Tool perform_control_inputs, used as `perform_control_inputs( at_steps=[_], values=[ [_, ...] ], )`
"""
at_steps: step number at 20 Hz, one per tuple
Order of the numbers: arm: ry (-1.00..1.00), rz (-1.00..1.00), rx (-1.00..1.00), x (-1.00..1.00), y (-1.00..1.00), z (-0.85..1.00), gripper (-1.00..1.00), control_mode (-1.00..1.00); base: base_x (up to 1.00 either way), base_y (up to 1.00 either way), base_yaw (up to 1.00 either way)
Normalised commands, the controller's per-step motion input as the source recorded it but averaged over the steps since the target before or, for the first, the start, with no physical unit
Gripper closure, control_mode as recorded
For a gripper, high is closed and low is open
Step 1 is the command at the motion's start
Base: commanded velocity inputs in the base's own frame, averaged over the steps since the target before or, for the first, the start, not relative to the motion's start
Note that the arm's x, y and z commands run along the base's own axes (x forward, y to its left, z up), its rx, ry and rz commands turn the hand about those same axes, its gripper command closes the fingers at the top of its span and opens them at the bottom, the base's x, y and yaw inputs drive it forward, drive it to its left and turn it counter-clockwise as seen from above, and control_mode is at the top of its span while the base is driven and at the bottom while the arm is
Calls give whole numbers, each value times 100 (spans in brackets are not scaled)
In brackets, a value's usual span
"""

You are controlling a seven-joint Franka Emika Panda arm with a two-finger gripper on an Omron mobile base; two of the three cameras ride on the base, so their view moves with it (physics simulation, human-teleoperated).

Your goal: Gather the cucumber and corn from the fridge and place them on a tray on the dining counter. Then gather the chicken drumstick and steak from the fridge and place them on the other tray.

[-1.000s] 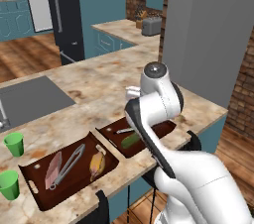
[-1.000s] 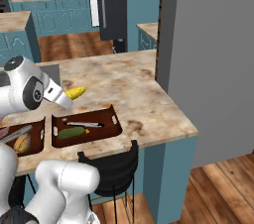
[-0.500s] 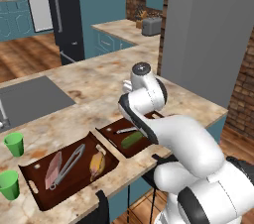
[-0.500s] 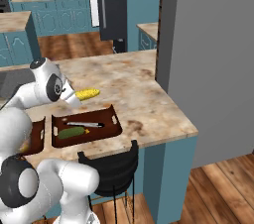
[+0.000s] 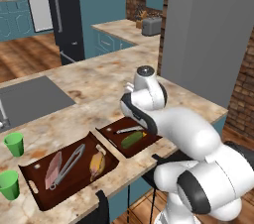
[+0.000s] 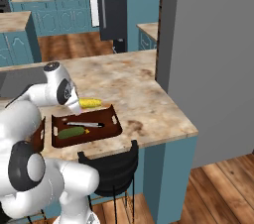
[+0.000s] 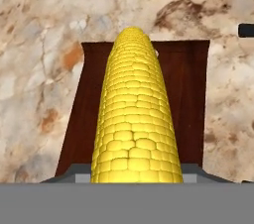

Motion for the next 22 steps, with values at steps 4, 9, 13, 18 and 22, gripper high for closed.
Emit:
perform_control_inputs(
  at_steps=[4,9,13,18,22],
  values=[
    [2,-9,6,72,-1,-54,100,-100,0,0,0],
    [6,-8,5,78,0,-40,100,-100,0,0,0],
    [11,-5,5,58,0,-25,100,-100,0,0,0],
    [12,-6,2,18,1,-32,100,-100,0,0,0],
    [9,-8,2,9,10,-41,100,-100,0,0,0]
  ],
)
